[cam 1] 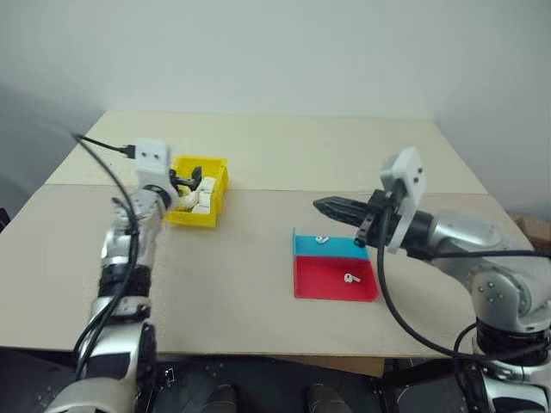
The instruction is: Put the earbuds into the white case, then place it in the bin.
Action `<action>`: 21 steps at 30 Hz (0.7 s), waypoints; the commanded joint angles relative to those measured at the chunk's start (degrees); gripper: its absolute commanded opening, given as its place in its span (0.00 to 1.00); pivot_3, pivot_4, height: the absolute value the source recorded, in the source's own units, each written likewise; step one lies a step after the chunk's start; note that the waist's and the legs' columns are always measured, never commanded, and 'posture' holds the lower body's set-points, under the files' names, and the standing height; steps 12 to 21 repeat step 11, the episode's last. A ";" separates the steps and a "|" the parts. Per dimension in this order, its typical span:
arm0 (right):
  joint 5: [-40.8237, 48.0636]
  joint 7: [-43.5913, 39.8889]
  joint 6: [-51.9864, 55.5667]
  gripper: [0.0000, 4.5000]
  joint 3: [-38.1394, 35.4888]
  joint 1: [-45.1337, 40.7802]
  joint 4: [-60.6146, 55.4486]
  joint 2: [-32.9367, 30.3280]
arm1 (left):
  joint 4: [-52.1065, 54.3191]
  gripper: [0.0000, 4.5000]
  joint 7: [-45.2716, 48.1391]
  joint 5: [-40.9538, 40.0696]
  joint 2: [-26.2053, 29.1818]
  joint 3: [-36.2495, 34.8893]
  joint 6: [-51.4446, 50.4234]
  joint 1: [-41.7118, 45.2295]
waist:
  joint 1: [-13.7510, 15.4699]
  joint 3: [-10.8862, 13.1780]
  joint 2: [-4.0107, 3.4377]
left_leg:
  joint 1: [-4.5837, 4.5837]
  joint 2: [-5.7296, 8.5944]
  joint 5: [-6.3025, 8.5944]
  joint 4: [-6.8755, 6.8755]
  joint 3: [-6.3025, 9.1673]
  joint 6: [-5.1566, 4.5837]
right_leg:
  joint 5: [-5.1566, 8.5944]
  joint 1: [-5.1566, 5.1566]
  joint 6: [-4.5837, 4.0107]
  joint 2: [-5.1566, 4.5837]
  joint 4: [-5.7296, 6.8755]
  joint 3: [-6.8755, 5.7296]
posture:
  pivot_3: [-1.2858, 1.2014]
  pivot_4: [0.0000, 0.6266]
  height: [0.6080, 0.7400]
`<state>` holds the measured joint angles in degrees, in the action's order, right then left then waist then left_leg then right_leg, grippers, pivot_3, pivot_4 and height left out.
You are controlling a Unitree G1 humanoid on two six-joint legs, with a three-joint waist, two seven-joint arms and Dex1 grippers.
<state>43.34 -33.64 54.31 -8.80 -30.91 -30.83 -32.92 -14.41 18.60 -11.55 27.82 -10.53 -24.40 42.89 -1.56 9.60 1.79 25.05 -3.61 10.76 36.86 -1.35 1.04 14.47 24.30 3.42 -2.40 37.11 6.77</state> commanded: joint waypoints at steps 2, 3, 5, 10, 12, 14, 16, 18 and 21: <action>-2.26 -1.27 -7.64 0.00 -2.74 5.39 -2.38 -0.95 | 27.74 1.00 13.73 -12.22 8.54 -4.22 -6.94 -11.09 | -0.31 0.00 0.00 | 0.00 -0.02 -0.01 -0.01 0.00 0.01 | 0.00 0.00 0.00 0.00 -0.01 0.00 | 0.52 0.24 1.00; -3.07 -2.29 -9.08 0.00 -2.67 6.90 -2.39 -1.84 | 32.95 1.00 15.49 -13.94 9.58 -5.65 -5.98 -15.02 | -0.52 -0.01 -0.01 | -0.01 -0.03 -0.01 0.00 0.00 0.01 | 0.00 -0.02 0.00 -0.01 0.00 0.00 | 0.52 0.24 1.00; -3.86 -4.64 -11.07 0.00 -2.63 9.06 -2.09 -3.73 | 40.42 1.00 16.50 -15.58 10.14 -8.24 -3.81 -21.38 | -0.50 -0.01 -0.02 | -0.09 -0.02 -0.02 0.00 -0.01 0.04 | 0.00 -0.08 0.00 -0.04 0.02 -0.01 | 0.52 0.24 1.00; -2.62 -8.76 -12.83 0.00 -4.77 13.19 -1.82 -7.51 | 51.74 1.00 25.26 -31.29 18.96 -15.94 -15.91 -33.82 | -0.96 -0.02 0.00 | -0.47 -0.09 -0.04 0.01 -0.03 0.05 | -0.01 -0.35 -0.04 0.02 0.02 0.00 | 0.52 0.24 1.00; -2.40 -9.50 -13.11 0.00 -5.25 13.98 -2.05 -8.25 | 53.18 1.00 25.23 -33.91 19.56 -17.35 -17.22 -35.53 | -0.96 -0.02 0.00 | -0.55 -0.08 -0.04 0.01 -0.06 0.05 | -0.01 -0.40 -0.04 0.01 0.02 0.03 | 0.52 0.24 1.00; -2.40 -9.50 -13.11 0.00 -5.25 13.98 -2.05 -8.25 | 53.18 1.00 25.23 -33.91 19.56 -17.35 -17.22 -35.53 | -0.96 -0.02 0.00 | -0.55 -0.08 -0.04 0.01 -0.06 0.05 | -0.01 -0.40 -0.04 0.01 0.02 0.03 | 0.52 0.24 1.00; -2.40 -9.50 -13.11 0.00 -5.25 13.98 -2.05 -8.25 | 53.18 1.00 25.23 -33.91 19.56 -17.35 -17.22 -35.53 | -0.96 -0.02 0.00 | -0.55 -0.08 -0.04 0.01 -0.06 0.05 | -0.01 -0.40 -0.04 0.01 0.02 0.03 | 0.52 0.24 1.00; -2.40 -9.50 -13.11 0.00 -5.25 13.98 -2.05 -8.25 | 53.18 1.00 25.23 -33.91 19.56 -17.35 -17.22 -35.53 | -0.96 -0.02 0.00 | -0.55 -0.08 -0.04 0.01 -0.06 0.05 | -0.01 -0.40 -0.04 0.01 0.02 0.03 | 0.52 0.24 1.00; -2.40 -9.50 -13.11 0.00 -5.25 13.98 -2.05 -8.25 | 53.18 1.00 25.23 -33.91 19.56 -17.35 -17.22 -35.53 | -0.96 -0.02 0.00 | -0.55 -0.08 -0.04 0.01 -0.06 0.05 | -0.01 -0.40 -0.04 0.01 0.02 0.03 | 0.52 0.24 1.00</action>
